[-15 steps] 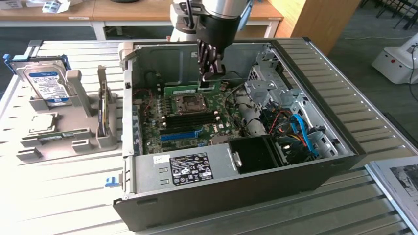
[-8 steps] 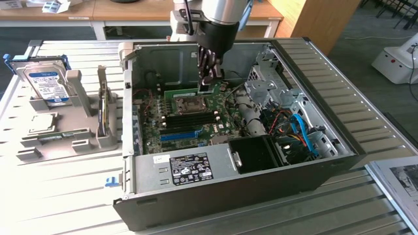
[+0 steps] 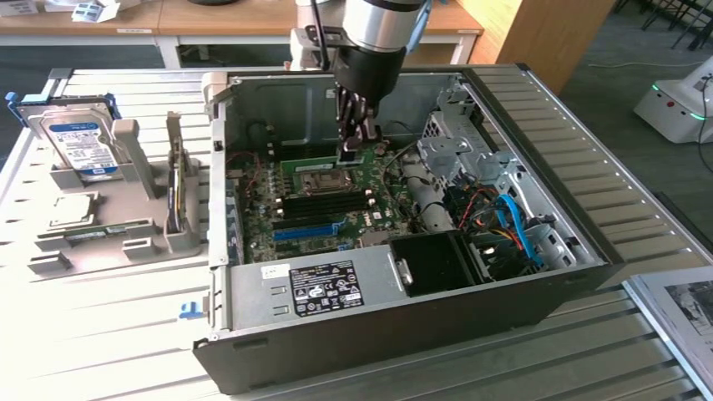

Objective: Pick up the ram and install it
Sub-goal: 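Insert the ram into the slot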

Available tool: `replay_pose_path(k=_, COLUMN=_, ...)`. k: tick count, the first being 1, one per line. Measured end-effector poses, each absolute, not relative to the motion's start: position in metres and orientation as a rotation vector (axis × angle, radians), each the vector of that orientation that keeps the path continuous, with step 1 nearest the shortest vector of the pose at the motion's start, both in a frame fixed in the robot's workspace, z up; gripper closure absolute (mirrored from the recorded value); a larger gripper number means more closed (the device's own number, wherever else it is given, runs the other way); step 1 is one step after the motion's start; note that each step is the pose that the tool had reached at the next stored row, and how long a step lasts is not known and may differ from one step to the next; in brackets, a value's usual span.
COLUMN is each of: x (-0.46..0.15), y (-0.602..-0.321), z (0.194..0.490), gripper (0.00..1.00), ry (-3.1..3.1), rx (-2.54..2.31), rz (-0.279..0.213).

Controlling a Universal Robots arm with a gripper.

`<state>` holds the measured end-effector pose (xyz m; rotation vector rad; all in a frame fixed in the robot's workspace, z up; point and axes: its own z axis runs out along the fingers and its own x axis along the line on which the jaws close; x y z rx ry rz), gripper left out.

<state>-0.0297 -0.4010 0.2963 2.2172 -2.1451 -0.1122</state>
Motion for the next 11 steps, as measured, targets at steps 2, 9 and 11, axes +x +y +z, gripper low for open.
replay_pose_path(k=2, x=-0.030, y=-0.401, z=0.294, gripper=0.89, ry=-2.145, rx=2.217, rz=-0.112)
replay_pose_path(k=9, x=-0.030, y=-0.401, z=0.287, gripper=0.89, ry=-2.145, rx=2.217, rz=-0.112)
replay_pose_path(k=11, x=-0.030, y=-0.401, z=0.285, gripper=0.89, ry=-2.145, rx=2.217, rz=-0.112)
